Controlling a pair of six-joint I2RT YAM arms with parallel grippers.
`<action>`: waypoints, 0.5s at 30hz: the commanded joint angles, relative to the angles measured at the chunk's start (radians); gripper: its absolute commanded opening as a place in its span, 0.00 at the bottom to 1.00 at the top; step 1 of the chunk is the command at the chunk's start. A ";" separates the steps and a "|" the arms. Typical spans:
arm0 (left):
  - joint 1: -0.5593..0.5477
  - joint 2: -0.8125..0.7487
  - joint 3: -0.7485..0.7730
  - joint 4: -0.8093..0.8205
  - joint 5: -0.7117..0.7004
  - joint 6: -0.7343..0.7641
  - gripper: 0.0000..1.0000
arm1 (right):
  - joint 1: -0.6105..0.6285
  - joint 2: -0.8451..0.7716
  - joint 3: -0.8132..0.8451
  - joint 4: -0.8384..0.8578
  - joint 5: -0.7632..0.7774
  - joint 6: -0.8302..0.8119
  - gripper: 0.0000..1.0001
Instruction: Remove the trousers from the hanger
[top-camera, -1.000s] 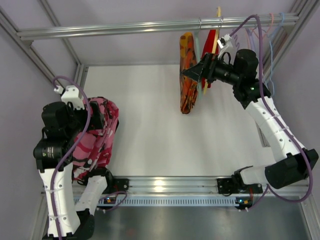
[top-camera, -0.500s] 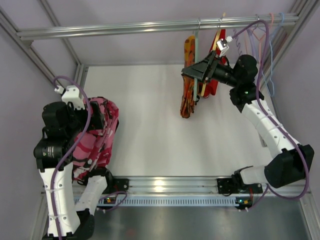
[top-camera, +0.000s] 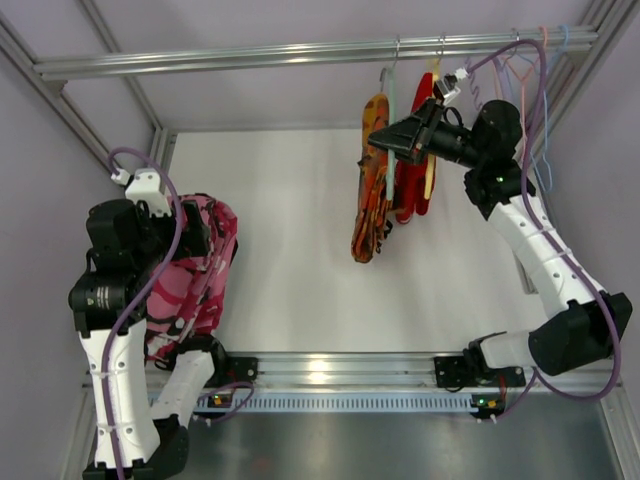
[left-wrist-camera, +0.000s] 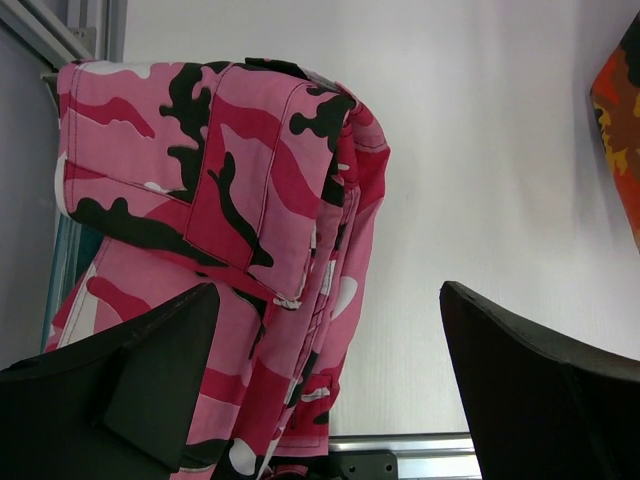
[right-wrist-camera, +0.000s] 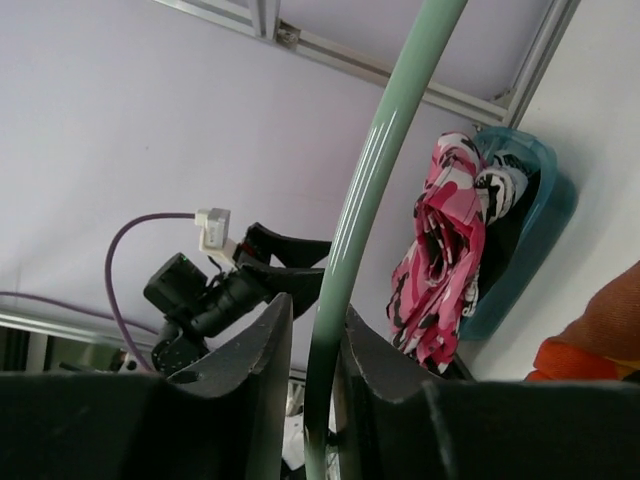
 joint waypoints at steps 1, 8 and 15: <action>0.002 0.010 0.013 0.060 0.012 -0.021 0.98 | -0.001 -0.014 0.109 -0.038 -0.011 0.036 0.21; 0.001 0.010 0.014 0.058 0.012 -0.023 0.98 | -0.001 0.005 0.219 -0.147 0.025 0.037 0.02; 0.002 0.011 0.014 0.060 0.012 -0.024 0.98 | 0.001 0.043 0.377 -0.277 0.043 0.016 0.00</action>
